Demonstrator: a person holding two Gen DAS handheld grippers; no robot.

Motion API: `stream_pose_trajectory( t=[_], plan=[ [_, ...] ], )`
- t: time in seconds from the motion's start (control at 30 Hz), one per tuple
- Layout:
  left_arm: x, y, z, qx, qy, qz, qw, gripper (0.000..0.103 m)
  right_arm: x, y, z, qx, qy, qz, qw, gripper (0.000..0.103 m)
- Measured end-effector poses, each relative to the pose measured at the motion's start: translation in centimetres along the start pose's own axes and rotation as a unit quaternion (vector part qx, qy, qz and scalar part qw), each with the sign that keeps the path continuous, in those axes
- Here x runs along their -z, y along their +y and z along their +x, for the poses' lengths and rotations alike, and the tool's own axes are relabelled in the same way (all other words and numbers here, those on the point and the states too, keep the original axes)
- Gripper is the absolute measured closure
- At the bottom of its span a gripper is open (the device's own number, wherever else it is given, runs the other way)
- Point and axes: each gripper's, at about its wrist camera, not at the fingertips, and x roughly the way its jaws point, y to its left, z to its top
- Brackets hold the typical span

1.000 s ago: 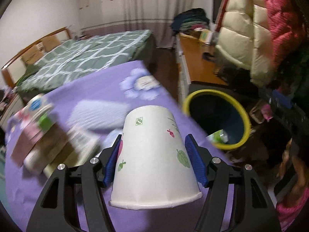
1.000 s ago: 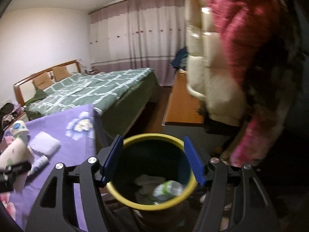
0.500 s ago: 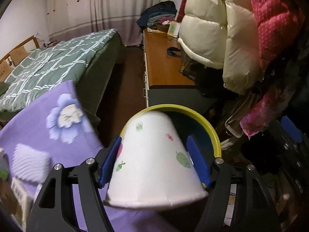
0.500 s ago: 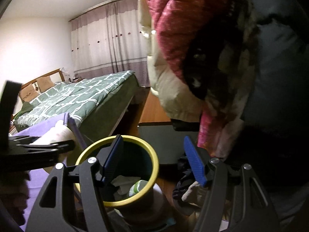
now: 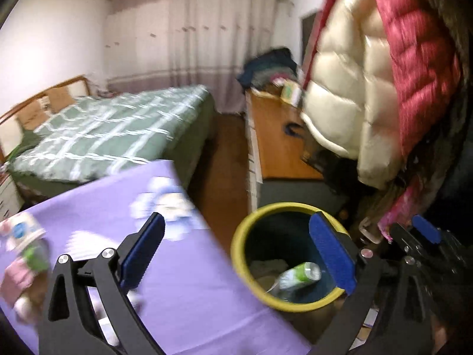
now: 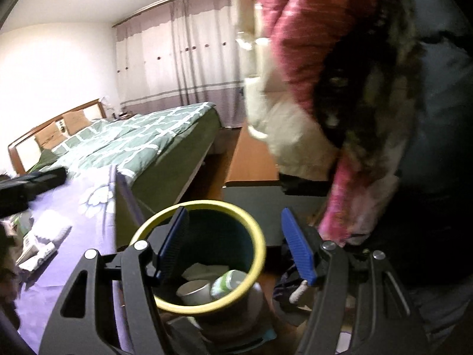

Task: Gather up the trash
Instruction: 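Move both grippers back over the trash on the table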

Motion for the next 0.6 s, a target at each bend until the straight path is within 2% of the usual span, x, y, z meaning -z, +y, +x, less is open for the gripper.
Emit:
stream_pose_trajectory(
  t=[0.13,0.23,0.43,0.6],
  plan=[
    [2.2,6.0,-4.6,-0.053,-0.030,-0.032,0.9976,0.005,0.0,3.2,0.2,-0.019,0.002,-0.020,1.000,0.040],
    [4.4,10.8,-7.7,-0.104,-0.047,-0.050,0.9922,0.005,-0.1,5.9,0.4,-0.036,0.004,-0.035,0.999,0.039],
    [9.5,21.0,-11.9,-0.215,-0.055,-0.091,0.9707,0.005,0.2,12.6,0.5,-0.082,0.009,-0.075,0.994,0.039],
    [13.4,27.3,-13.5,-0.270,-0.063,-0.130,0.9521,0.005,0.5,19.1,0.6,-0.138,0.024,-0.111,0.984,0.039]
  ],
)
